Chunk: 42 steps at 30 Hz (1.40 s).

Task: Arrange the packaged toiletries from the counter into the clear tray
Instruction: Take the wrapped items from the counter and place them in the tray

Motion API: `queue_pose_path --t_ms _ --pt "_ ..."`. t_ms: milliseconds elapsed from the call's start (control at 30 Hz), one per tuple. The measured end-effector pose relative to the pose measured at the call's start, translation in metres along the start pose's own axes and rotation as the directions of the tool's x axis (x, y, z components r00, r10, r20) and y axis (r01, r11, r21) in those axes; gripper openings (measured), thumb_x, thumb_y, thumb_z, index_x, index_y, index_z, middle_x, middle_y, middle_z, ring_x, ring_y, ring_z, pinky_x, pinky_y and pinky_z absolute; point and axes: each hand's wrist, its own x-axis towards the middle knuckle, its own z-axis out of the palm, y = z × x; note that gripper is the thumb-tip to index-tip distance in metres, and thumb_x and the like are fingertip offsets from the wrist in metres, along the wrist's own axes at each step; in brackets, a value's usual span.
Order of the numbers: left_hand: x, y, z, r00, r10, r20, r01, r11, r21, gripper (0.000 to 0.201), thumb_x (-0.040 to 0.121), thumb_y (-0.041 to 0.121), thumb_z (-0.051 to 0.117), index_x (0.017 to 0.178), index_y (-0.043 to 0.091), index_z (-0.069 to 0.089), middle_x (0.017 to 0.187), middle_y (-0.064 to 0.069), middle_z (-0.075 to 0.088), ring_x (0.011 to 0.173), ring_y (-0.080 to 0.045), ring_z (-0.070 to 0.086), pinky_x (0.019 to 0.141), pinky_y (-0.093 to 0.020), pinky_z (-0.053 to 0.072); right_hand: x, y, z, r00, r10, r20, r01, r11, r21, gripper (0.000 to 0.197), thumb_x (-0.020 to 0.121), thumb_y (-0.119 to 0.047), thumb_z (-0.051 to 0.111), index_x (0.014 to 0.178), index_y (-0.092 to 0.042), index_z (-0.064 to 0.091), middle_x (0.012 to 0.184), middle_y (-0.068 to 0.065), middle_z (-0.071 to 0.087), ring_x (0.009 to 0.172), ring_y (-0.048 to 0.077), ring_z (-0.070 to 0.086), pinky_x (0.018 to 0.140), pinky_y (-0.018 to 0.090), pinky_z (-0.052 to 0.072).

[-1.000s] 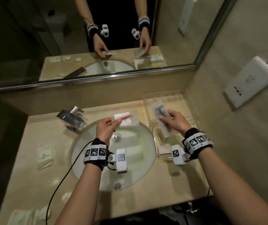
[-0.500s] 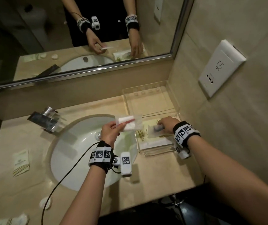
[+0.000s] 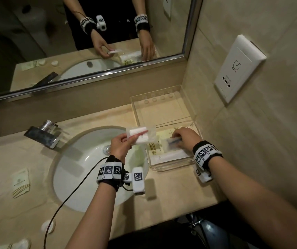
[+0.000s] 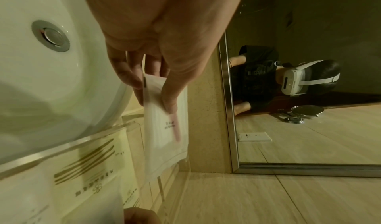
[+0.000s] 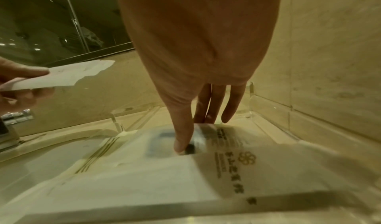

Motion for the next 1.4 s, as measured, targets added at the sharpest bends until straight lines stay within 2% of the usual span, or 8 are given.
queue_pose_path --t_ms 200,400,533,667,900,1033,1300,1400 --pt "0.002 -0.003 0.017 0.999 -0.028 0.024 0.027 0.999 0.016 0.041 0.078 0.014 0.076 0.111 -0.004 0.062 0.099 -0.014 0.067 0.088 -0.022 0.06 0.071 -0.027 0.049 0.003 0.007 -0.001 0.989 0.06 -0.137 -0.027 0.972 0.233 0.032 0.085 0.003 0.061 0.108 -0.019 0.067 0.113 -0.001 0.066 0.104 0.016 0.062 0.093 0.03 0.05" --pt "-0.001 0.005 0.053 0.994 -0.033 0.104 0.031 0.999 0.019 0.016 0.08 0.011 0.074 0.093 0.006 0.065 0.092 -0.013 0.066 0.084 -0.023 0.062 0.072 -0.029 0.051 -0.003 -0.022 -0.029 0.972 0.063 -0.228 0.114 0.72 0.684 0.021 0.091 -0.028 0.065 0.109 -0.018 0.067 0.099 -0.004 0.071 0.091 0.007 0.066 0.078 0.02 0.052" --pt "-0.006 0.009 0.084 0.989 0.025 0.143 -0.031 0.999 0.039 0.018 0.078 0.012 0.076 0.092 0.005 0.067 0.087 -0.015 0.066 0.076 -0.021 0.062 0.064 -0.025 0.054 -0.002 -0.017 -0.036 0.985 -0.001 -0.17 0.101 0.806 0.584 0.017 0.083 -0.022 0.072 0.1 -0.022 0.073 0.102 -0.005 0.072 0.097 0.01 0.064 0.082 0.021 0.049" --pt "-0.005 -0.003 0.1 0.989 0.036 0.144 -0.054 0.991 0.123 0.026 0.079 0.009 0.074 0.102 -0.001 0.065 0.092 -0.017 0.068 0.074 -0.024 0.064 0.074 -0.036 0.057 0.001 -0.001 -0.041 0.972 0.066 -0.223 0.043 0.891 0.451 0.015 0.086 -0.018 0.067 0.099 -0.022 0.074 0.103 -0.002 0.072 0.095 0.013 0.063 0.089 0.027 0.047" --pt "-0.006 -0.028 0.102 0.986 0.065 0.15 -0.133 0.857 0.498 0.026 0.089 0.013 0.06 0.113 0.013 0.067 0.117 -0.011 0.066 0.099 -0.024 0.063 0.089 -0.029 0.049 0.004 0.015 -0.022 0.969 0.207 -0.136 -0.195 0.976 0.096 0.018 0.093 -0.015 0.058 0.099 -0.026 0.071 0.11 0.001 0.071 0.1 0.021 0.065 0.096 0.04 0.051" --pt "-0.009 -0.031 0.104 0.971 0.075 0.228 -0.194 0.806 0.559 0.028 0.091 0.011 0.056 0.117 0.013 0.067 0.12 -0.011 0.066 0.102 -0.024 0.064 0.091 -0.027 0.047 -0.003 0.019 -0.01 0.958 0.157 -0.242 -0.183 0.979 -0.089 0.023 0.091 -0.015 0.061 0.11 -0.023 0.07 0.118 0.005 0.067 0.112 0.025 0.057 0.104 0.039 0.041" --pt "-0.009 -0.033 0.106 0.954 0.101 0.284 -0.259 0.755 0.603 0.03 0.092 0.009 0.053 0.118 0.012 0.066 0.123 -0.012 0.066 0.104 -0.027 0.065 0.097 -0.033 0.049 -0.016 0.02 0.011 0.928 0.064 -0.366 -0.068 0.998 0.0 0.028 0.083 -0.025 0.071 0.111 -0.023 0.068 0.136 0.0 0.05 0.126 0.023 0.045 0.109 0.038 0.032" --pt "-0.008 -0.034 0.107 0.952 0.108 0.288 -0.269 0.747 0.608 0.03 0.091 0.008 0.053 0.118 0.011 0.067 0.124 -0.012 0.065 0.108 -0.028 0.063 0.1 -0.035 0.047 -0.019 0.018 0.014 0.919 0.057 -0.391 -0.042 0.998 0.048 0.03 0.082 -0.031 0.072 0.11 -0.022 0.068 0.127 0.0 0.051 0.115 0.022 0.05 0.102 0.038 0.039"
